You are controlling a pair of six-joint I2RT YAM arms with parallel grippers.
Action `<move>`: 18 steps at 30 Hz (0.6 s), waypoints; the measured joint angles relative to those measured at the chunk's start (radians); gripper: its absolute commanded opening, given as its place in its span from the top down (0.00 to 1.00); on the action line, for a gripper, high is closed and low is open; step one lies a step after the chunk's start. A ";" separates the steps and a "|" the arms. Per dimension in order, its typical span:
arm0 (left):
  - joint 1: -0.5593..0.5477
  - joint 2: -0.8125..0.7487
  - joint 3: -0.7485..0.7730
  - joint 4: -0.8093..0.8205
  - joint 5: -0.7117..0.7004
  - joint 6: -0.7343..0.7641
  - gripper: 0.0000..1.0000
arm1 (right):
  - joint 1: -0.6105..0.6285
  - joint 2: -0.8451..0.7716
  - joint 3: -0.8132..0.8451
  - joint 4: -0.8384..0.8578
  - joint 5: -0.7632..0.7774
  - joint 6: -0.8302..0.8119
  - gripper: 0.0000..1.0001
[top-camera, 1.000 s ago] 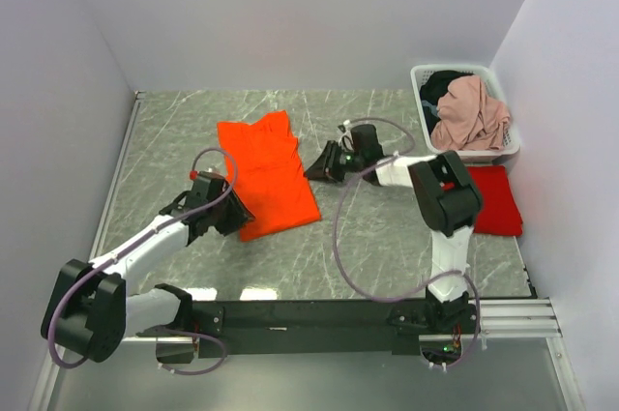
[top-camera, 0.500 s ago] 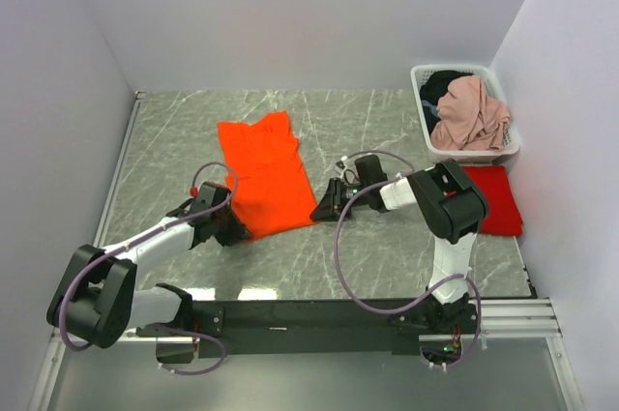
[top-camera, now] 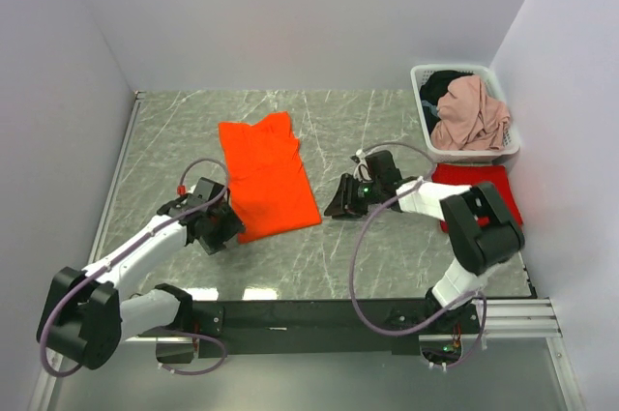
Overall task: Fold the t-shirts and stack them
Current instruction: Fold the tshirt
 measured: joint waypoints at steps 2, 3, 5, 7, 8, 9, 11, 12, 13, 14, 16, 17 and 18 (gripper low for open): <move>-0.026 -0.013 0.031 -0.047 -0.032 -0.002 0.28 | 0.026 -0.064 0.010 -0.081 0.083 -0.029 0.48; -0.037 -0.013 0.047 -0.066 -0.048 -0.002 0.28 | 0.045 -0.088 0.018 -0.119 0.130 -0.043 0.42; -0.056 -0.005 0.070 -0.095 -0.076 -0.001 0.30 | 0.093 -0.117 0.048 -0.203 0.229 -0.064 0.38; -0.076 0.020 0.093 -0.117 -0.104 -0.001 0.32 | 0.150 -0.127 0.092 -0.278 0.337 -0.079 0.34; -0.089 0.042 0.105 -0.126 -0.114 0.000 0.33 | 0.175 -0.127 0.111 -0.308 0.373 -0.085 0.34; -0.097 0.063 0.115 -0.129 -0.123 0.002 0.34 | 0.204 -0.127 0.132 -0.337 0.417 -0.090 0.34; -0.111 0.106 0.130 -0.129 -0.136 0.007 0.37 | 0.252 -0.127 0.167 -0.381 0.477 -0.095 0.34; -0.116 0.128 0.138 -0.130 -0.140 0.009 0.38 | 0.266 -0.127 0.177 -0.389 0.493 -0.097 0.34; -0.121 0.148 0.143 -0.127 -0.143 0.011 0.39 | 0.279 -0.127 0.183 -0.398 0.507 -0.097 0.34; -0.124 0.169 0.149 -0.124 -0.145 0.015 0.39 | 0.287 -0.126 0.187 -0.407 0.520 -0.097 0.34; -0.133 0.208 0.160 -0.121 -0.148 0.024 0.41 | 0.295 -0.124 0.193 -0.428 0.541 -0.097 0.34; -0.136 0.221 0.164 -0.120 -0.151 0.025 0.42 | 0.301 -0.122 0.196 -0.438 0.550 -0.097 0.34; -0.140 0.238 0.169 -0.119 -0.154 0.028 0.42 | 0.304 -0.118 0.199 -0.444 0.557 -0.097 0.34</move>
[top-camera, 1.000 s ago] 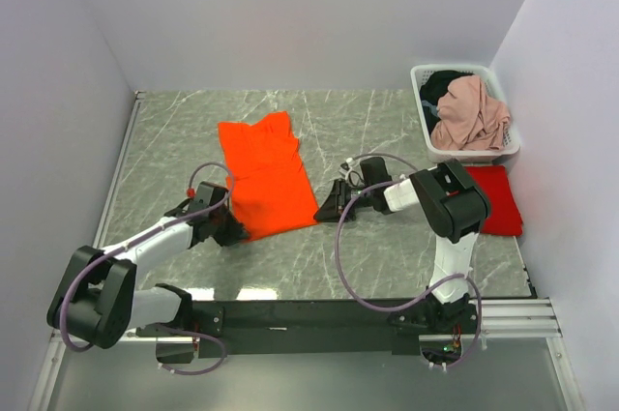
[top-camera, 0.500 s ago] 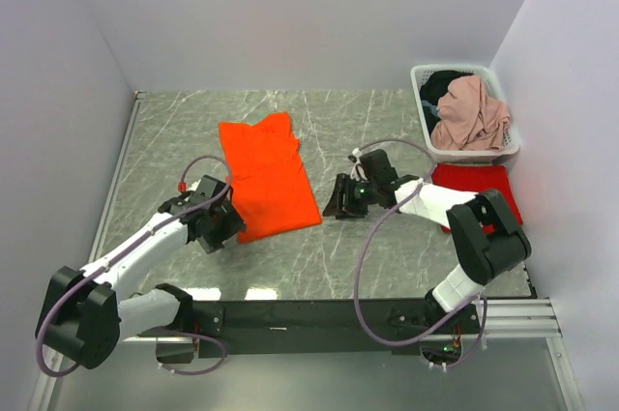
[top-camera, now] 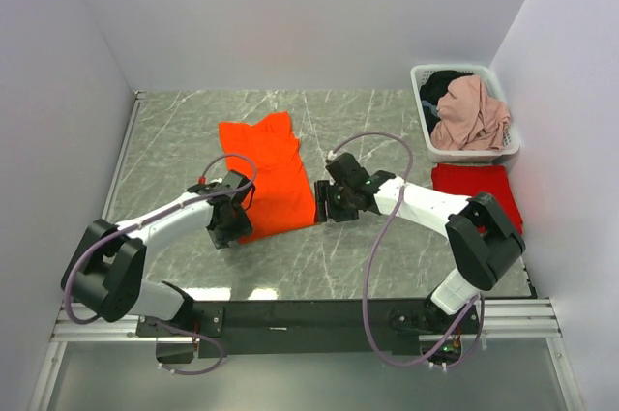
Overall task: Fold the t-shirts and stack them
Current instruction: Fold the tshirt
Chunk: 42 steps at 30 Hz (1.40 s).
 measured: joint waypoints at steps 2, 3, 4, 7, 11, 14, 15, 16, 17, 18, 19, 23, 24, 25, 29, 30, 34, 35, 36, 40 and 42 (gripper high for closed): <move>-0.006 0.024 0.005 0.004 0.000 0.004 0.43 | 0.008 0.013 0.010 -0.010 0.013 0.000 0.34; -0.010 0.036 0.006 0.005 0.000 0.005 0.43 | 0.011 0.019 0.013 -0.012 0.016 0.000 0.34; -0.013 0.046 0.006 0.008 0.000 0.005 0.43 | 0.016 0.025 0.015 -0.014 0.018 0.000 0.34; -0.018 0.073 0.008 0.021 0.001 0.006 0.43 | 0.024 0.047 0.027 -0.023 0.019 0.000 0.34; -0.019 0.083 0.013 0.027 0.006 0.010 0.50 | 0.030 0.086 0.055 -0.023 0.020 0.001 0.34; -0.019 0.089 0.014 0.041 0.018 0.016 0.60 | 0.033 0.121 0.082 -0.025 0.026 0.001 0.35; -0.019 0.092 0.016 0.045 0.022 0.021 0.63 | 0.034 0.131 0.092 -0.029 0.029 0.001 0.35; -0.019 0.095 0.019 0.048 0.027 0.024 0.66 | 0.035 0.138 0.102 -0.031 0.034 0.001 0.35; -0.020 0.098 0.021 0.053 0.032 0.027 0.74 | 0.035 0.146 0.113 -0.033 0.036 0.001 0.35; -0.020 0.101 0.022 0.057 0.038 0.028 0.78 | 0.036 0.153 0.125 -0.035 0.039 0.001 0.35; -0.020 0.102 0.023 0.068 0.047 0.029 0.88 | 0.037 0.159 0.138 -0.039 0.043 0.001 0.35; -0.021 0.103 0.023 0.086 0.063 0.033 0.99 | 0.037 0.187 0.183 -0.051 0.062 0.000 0.36; -0.020 0.103 0.023 0.087 0.064 0.034 0.99 | 0.037 0.197 0.193 -0.054 0.064 0.000 0.36; -0.020 0.103 0.023 0.087 0.064 0.035 0.99 | 0.037 0.209 0.207 -0.062 0.067 0.000 0.37; -0.020 0.100 0.021 0.089 0.064 0.042 0.99 | 0.037 0.269 0.245 -0.074 0.077 0.000 0.41; -0.020 0.100 0.020 0.090 0.065 0.043 0.99 | 0.037 0.276 0.245 -0.080 0.081 0.000 0.42; -0.020 0.094 0.014 0.096 0.066 0.049 0.99 | 0.039 0.288 0.249 -0.109 0.098 0.002 0.44; -0.020 0.093 0.014 0.097 0.066 0.049 0.99 | 0.041 0.289 0.250 -0.115 0.105 0.003 0.46; -0.020 0.092 0.014 0.098 0.066 0.049 0.99 | 0.043 0.290 0.250 -0.117 0.110 0.004 0.47; -0.020 0.087 0.008 0.103 0.066 0.049 0.99 | 0.056 0.298 0.261 -0.137 0.135 0.008 0.51; -0.020 0.086 0.007 0.105 0.067 0.049 0.99 | 0.067 0.315 0.284 -0.162 0.158 0.012 0.52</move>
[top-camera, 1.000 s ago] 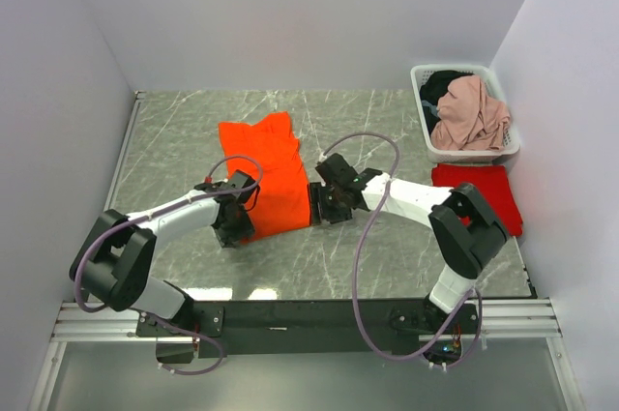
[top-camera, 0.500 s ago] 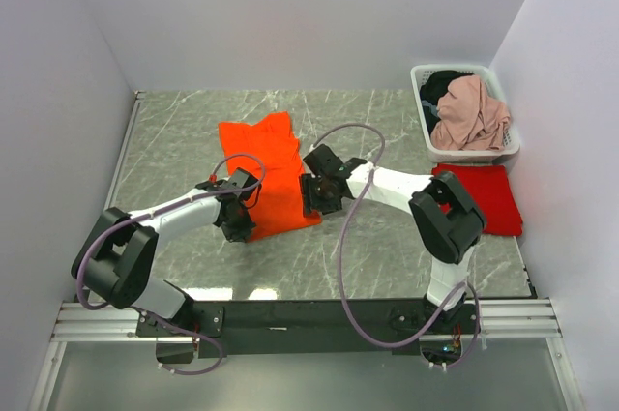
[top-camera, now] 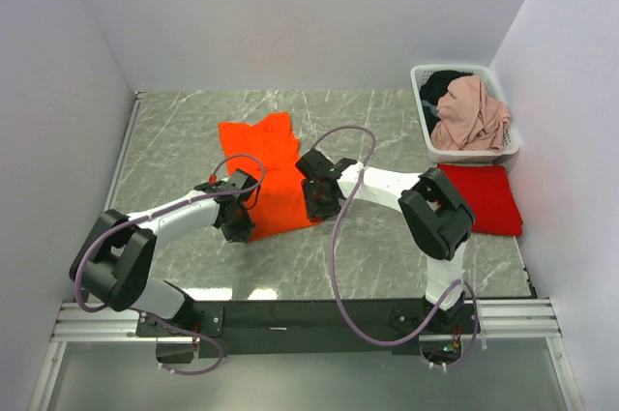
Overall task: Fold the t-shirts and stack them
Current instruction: Fold the tshirt
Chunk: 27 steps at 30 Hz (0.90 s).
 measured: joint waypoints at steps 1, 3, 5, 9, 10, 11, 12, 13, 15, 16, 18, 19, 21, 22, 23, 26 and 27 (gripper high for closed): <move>0.000 0.000 -0.001 0.000 0.000 0.000 0.99 | 0.006 0.009 0.014 -0.013 0.011 0.002 0.53; 0.000 -0.002 -0.002 0.002 0.000 0.000 0.99 | 0.016 0.023 0.033 -0.034 0.031 0.006 0.53; 0.000 -0.003 -0.003 0.002 0.000 0.000 0.99 | 0.023 0.031 0.042 -0.044 0.042 0.011 0.55; 0.000 -0.007 -0.008 0.007 0.001 0.000 0.99 | 0.027 0.041 0.051 -0.054 0.045 0.016 0.61; 0.000 -0.009 -0.009 0.008 0.001 0.001 0.99 | 0.027 0.043 0.053 -0.056 0.043 0.018 0.65; 0.000 -0.009 -0.009 0.009 0.001 0.001 0.99 | 0.028 0.046 0.055 -0.057 0.040 0.020 0.68; 0.000 -0.009 -0.009 0.009 0.001 0.001 0.99 | 0.029 0.048 0.056 -0.057 0.036 0.020 0.71; 0.000 -0.009 -0.009 0.009 0.001 0.001 0.99 | 0.029 0.051 0.059 -0.057 0.032 0.022 0.76; 0.000 -0.010 -0.009 0.009 0.002 0.001 0.99 | 0.029 0.056 0.063 -0.055 0.019 0.025 0.83; 0.000 -0.010 -0.009 0.009 0.002 0.003 0.99 | 0.029 0.057 0.065 -0.053 0.014 0.027 0.95; 0.000 -0.010 -0.010 0.009 0.004 0.005 0.99 | 0.029 0.058 0.066 -0.053 0.008 0.026 1.00; 0.000 -0.011 -0.010 0.009 0.006 0.009 0.99 | 0.029 0.056 0.065 -0.053 0.010 0.029 1.00; 0.000 -0.013 -0.010 0.008 0.016 0.025 0.99 | 0.029 0.040 0.042 -0.041 0.008 0.025 1.00; 0.000 -0.016 -0.010 0.004 0.023 0.032 0.99 | 0.029 0.024 0.023 -0.029 0.003 0.022 1.00; -0.005 -0.021 -0.013 -0.005 0.034 0.037 0.99 | 0.030 0.005 -0.008 -0.021 -0.005 0.019 1.00; -0.064 -0.073 -0.040 -0.064 0.079 0.042 0.99 | 0.042 -0.091 -0.119 -0.040 -0.039 0.010 1.00; -0.102 -0.107 -0.051 -0.089 0.101 0.039 0.99 | 0.052 -0.145 -0.182 -0.072 -0.057 0.005 1.00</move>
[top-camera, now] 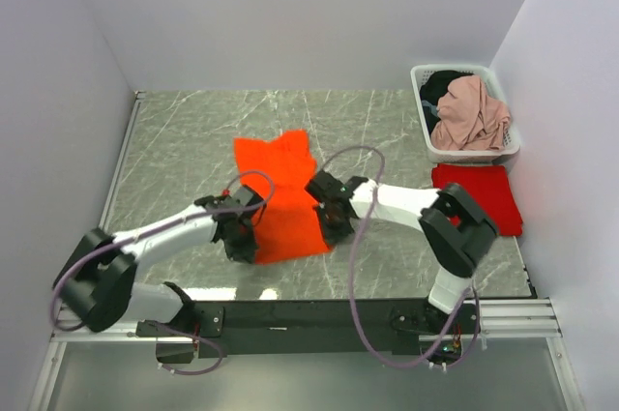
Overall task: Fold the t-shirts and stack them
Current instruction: Fold the tshirt
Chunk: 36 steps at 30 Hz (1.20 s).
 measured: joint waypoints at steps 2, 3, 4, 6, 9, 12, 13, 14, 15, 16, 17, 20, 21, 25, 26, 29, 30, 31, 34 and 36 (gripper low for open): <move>-0.094 -0.084 -0.016 -0.053 0.048 -0.019 0.99 | 0.030 -0.068 -0.069 -0.058 -0.026 -0.005 1.00; -0.145 -0.135 -0.020 -0.075 0.073 -0.043 0.99 | 0.047 -0.111 -0.107 -0.100 -0.042 -0.006 1.00; -0.204 -0.188 -0.024 -0.093 0.103 -0.069 0.99 | 0.068 -0.155 -0.135 -0.146 -0.059 -0.007 1.00; -0.296 -0.281 -0.032 -0.113 0.171 -0.116 0.99 | 0.093 -0.244 -0.166 -0.239 -0.091 -0.010 1.00; -0.338 -0.338 -0.027 -0.138 0.232 -0.158 0.99 | 0.089 -0.333 -0.143 -0.336 -0.108 -0.014 1.00; -0.284 -0.307 0.037 -0.188 0.246 -0.151 0.99 | 0.058 -0.354 -0.051 -0.422 -0.093 -0.035 1.00; -0.246 -0.289 0.070 -0.201 0.246 -0.134 0.99 | 0.038 -0.353 -0.015 -0.438 -0.082 -0.048 1.00; -0.205 -0.272 0.104 -0.209 0.245 -0.114 0.99 | 0.019 -0.351 0.014 -0.451 -0.072 -0.059 1.00; -0.169 -0.257 0.133 -0.218 0.244 -0.095 0.99 | -0.006 -0.347 0.054 -0.471 -0.063 -0.073 1.00; -0.124 -0.242 0.166 -0.224 0.241 -0.071 0.99 | -0.029 -0.342 0.092 -0.483 -0.053 -0.087 1.00; -0.078 -0.226 0.201 -0.230 0.238 -0.039 0.99 | -0.048 -0.334 0.130 -0.492 -0.040 -0.100 1.00; 0.023 -0.187 0.285 -0.239 0.224 0.037 0.99 | -0.090 -0.286 0.254 -0.517 -0.014 -0.140 1.00; 0.046 -0.174 0.309 -0.243 0.220 0.058 0.99 | -0.098 -0.264 0.294 -0.518 -0.008 -0.153 1.00; 0.113 -0.118 0.376 -0.246 0.209 0.130 0.99 | -0.121 -0.173 0.427 -0.532 0.012 -0.200 1.00; 0.126 -0.102 0.388 -0.245 0.208 0.147 0.99 | -0.124 -0.154 0.452 -0.537 0.015 -0.208 1.00; 0.157 -0.060 0.404 -0.240 0.204 0.181 0.99 | -0.135 -0.084 0.538 -0.555 0.023 -0.232 1.00; 0.168 -0.047 0.404 -0.235 0.204 0.191 0.99 | -0.139 -0.060 0.568 -0.555 0.023 -0.237 1.00; 0.182 -0.034 0.406 -0.232 0.204 0.201 0.99 | -0.144 -0.037 0.596 -0.553 0.023 -0.243 1.00; 0.218 0.010 0.415 -0.212 0.202 0.222 0.99 | -0.158 0.028 0.677 -0.548 0.024 -0.258 1.00; 0.240 0.040 0.424 -0.191 0.200 0.234 0.99 | -0.166 0.068 0.722 -0.544 0.024 -0.266 1.00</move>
